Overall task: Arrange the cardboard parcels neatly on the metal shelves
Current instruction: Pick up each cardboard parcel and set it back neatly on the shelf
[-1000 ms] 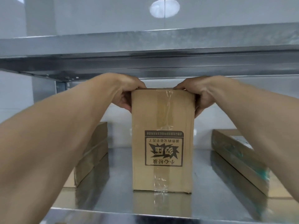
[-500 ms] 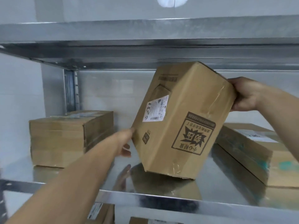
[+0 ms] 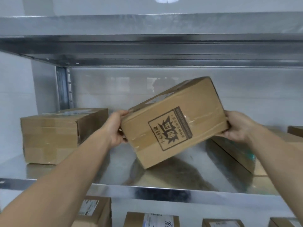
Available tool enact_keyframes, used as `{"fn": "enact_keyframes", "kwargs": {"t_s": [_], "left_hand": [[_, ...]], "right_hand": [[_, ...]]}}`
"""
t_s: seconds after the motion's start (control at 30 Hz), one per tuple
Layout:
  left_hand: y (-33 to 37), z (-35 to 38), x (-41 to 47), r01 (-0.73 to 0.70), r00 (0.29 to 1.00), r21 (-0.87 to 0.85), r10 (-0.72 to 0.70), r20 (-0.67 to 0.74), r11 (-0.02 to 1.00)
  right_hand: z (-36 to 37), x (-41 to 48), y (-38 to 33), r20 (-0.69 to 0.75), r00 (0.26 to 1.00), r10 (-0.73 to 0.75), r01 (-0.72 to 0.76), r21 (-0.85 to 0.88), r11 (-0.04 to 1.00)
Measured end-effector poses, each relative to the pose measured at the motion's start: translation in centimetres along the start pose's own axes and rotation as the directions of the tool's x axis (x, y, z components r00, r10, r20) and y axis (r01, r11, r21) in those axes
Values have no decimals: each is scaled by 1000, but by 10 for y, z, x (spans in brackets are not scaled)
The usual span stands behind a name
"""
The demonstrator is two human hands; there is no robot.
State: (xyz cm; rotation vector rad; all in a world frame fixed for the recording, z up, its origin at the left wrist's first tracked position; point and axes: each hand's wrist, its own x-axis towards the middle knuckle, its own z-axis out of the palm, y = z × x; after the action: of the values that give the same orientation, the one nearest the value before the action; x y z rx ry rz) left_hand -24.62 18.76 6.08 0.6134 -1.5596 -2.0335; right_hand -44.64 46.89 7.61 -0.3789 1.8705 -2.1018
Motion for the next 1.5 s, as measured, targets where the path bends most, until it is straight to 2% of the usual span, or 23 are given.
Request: {"fn": "enact_keyframes", "kwargs": {"t_s": [0.1,0.17,0.33,0.43,0.57,0.67,0.83,1.17,1.5], "left_hand": [[6,-9,2,-56,998,18,56,-33,998],[6,-11,3,-83,996,52,85,-41,995],[-2,-10,3,-133,984,103,144,-107,986],[-11,-15,4,-153,981,28,155,-114,988],[-27,-19,8,-191,968,-94,172,-185,977],[-39,-22,10,-195,948,-73,169,-269,978],[-42,-21,11,-186,937,-40,165,-308,982],[-40,-24,34,-173,929,26,171,-329,985],[-24,-30,29,-204,956,-23,195,-221,979]], "right_hand": [[6,2,35,-41,999,-15,9,-144,990],[10,4,52,-59,998,-1,-9,-173,985],[32,-16,62,98,995,8,-13,47,999],[39,-23,61,126,992,13,-28,112,993],[50,-25,64,48,999,-16,8,152,988],[57,-25,67,5,1000,-28,27,149,989],[61,-23,67,-20,999,-34,37,132,991],[67,11,76,-41,999,-28,33,104,994],[67,-2,67,-16,999,-52,52,6,999]]}}
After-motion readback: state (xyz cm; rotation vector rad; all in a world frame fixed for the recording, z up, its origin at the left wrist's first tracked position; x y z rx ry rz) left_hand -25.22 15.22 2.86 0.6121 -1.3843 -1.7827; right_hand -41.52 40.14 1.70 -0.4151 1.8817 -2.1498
